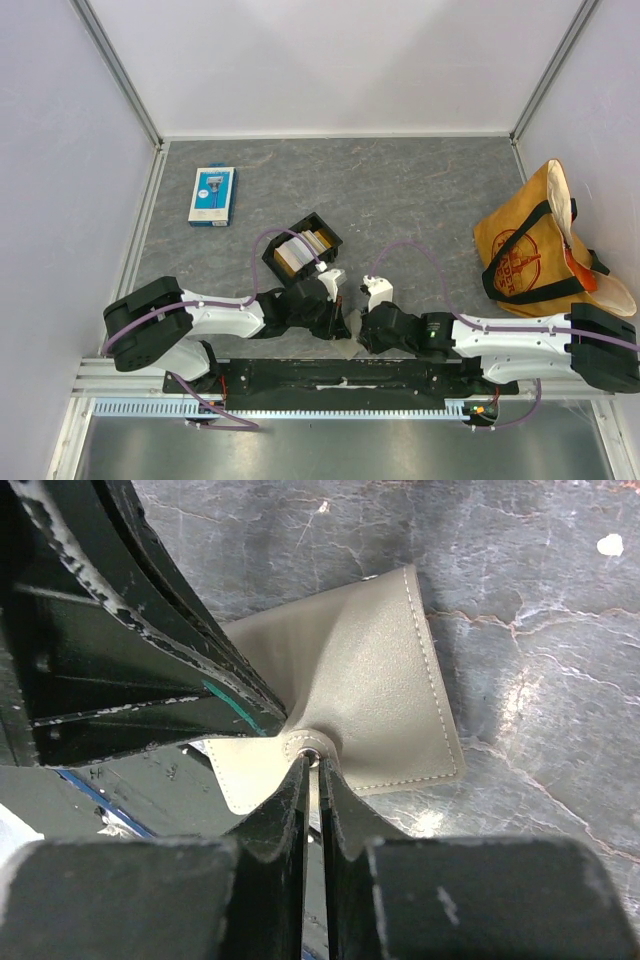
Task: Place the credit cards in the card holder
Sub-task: Close the card holder at the center of the board.
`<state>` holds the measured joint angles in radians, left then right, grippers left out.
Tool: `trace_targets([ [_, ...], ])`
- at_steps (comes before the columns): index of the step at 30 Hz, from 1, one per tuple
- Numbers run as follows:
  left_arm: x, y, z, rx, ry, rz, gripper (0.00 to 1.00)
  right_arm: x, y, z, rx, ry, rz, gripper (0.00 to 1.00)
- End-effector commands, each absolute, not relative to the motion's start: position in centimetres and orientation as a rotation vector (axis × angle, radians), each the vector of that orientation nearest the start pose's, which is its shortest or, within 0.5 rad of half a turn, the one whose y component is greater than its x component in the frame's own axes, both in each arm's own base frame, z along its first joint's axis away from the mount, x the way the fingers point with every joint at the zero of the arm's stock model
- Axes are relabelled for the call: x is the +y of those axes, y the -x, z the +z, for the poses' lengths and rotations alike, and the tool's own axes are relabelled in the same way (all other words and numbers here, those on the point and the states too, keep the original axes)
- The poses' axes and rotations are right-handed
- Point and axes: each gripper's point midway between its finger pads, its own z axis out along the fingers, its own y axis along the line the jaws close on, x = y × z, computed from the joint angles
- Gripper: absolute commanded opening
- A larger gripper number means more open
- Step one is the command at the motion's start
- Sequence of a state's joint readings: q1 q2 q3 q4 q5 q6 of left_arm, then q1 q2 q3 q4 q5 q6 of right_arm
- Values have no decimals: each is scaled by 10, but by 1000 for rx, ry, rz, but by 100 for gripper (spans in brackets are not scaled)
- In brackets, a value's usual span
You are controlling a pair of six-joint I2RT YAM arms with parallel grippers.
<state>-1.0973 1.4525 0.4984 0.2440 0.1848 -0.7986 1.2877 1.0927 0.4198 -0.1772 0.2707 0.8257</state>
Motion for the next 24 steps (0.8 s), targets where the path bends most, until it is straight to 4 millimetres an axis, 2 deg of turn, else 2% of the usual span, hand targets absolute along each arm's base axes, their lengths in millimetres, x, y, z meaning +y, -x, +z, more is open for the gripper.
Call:
trace_targets([
  [1,-335,-103,29,2529,-501,-1061,2,272,-103,55,2376,414,687,13],
  [11,-335,-100,26,2538,-519,-1063,2,272,-106,54,2369,407,668,13],
  [24,-337,-100,28,2534,-526,-1067,2,273,-107,42,2414,424,615,13],
])
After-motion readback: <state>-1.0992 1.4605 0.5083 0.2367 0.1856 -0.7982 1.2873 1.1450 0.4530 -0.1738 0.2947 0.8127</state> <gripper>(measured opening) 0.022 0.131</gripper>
